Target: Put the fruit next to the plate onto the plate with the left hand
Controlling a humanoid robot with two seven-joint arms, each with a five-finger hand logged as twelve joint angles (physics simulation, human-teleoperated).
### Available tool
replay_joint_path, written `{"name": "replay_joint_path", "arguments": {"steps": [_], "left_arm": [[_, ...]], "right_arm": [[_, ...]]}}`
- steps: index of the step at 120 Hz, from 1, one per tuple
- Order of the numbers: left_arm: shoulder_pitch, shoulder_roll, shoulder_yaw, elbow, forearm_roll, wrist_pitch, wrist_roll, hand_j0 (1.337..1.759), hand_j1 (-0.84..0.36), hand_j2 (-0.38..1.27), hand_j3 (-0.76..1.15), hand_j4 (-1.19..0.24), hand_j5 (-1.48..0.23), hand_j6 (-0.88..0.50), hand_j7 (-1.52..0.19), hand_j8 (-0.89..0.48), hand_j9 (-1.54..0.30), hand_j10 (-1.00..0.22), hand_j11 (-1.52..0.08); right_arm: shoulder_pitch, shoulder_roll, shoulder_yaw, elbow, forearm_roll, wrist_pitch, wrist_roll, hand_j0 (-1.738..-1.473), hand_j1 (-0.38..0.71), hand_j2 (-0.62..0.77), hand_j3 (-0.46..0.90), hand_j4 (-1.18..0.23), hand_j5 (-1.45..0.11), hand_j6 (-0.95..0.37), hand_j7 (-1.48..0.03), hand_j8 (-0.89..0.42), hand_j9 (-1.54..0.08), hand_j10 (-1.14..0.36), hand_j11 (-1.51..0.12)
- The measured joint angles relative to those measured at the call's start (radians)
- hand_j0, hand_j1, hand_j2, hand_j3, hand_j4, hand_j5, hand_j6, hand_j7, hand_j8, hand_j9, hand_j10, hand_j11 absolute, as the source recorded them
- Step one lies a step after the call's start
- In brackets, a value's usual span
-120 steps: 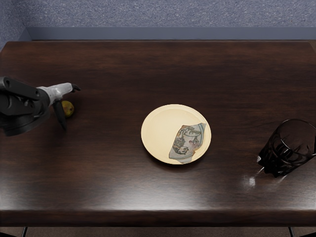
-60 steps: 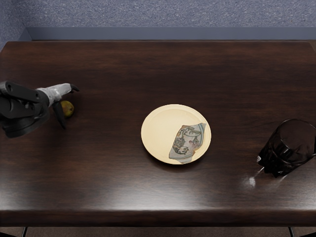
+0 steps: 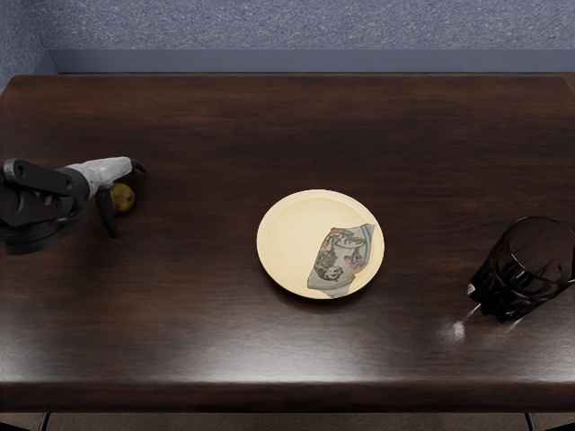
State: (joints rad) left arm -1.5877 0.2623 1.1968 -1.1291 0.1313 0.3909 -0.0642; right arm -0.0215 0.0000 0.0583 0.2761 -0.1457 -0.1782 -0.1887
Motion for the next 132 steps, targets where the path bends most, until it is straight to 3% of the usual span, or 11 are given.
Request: {"name": "replay_joint_path", "arguments": {"steps": [52,132], "left_arm": [[-0.012,0.015,-0.005,0.000,-0.007,-0.002,-0.001,1.657,0.02,0.05,0.01,-0.28,-0.36,-0.28,-0.36,-0.28,-0.36,-0.28,-0.36],[-0.011,0.034,0.006,-0.004,0.004,-0.001,-0.058,1.658,-0.03,0.06,0.00,-0.32,-0.41,-0.32,-0.41,-0.32,-0.41,-0.32,-0.41]], "right_arm": [[0.000,0.000,0.000,0.000,0.000,0.000,0.000,-1.658,-0.35,0.00,0.00,0.00,0.00,0.00,0.00,0.00,0.00,0.00,0.00],[0.000,0.000,0.000,0.000,0.000,0.000,0.000,-1.658,-0.35,0.00,0.00,0.00,0.00,0.00,0.00,0.00,0.00,0.00,0.00]]}}
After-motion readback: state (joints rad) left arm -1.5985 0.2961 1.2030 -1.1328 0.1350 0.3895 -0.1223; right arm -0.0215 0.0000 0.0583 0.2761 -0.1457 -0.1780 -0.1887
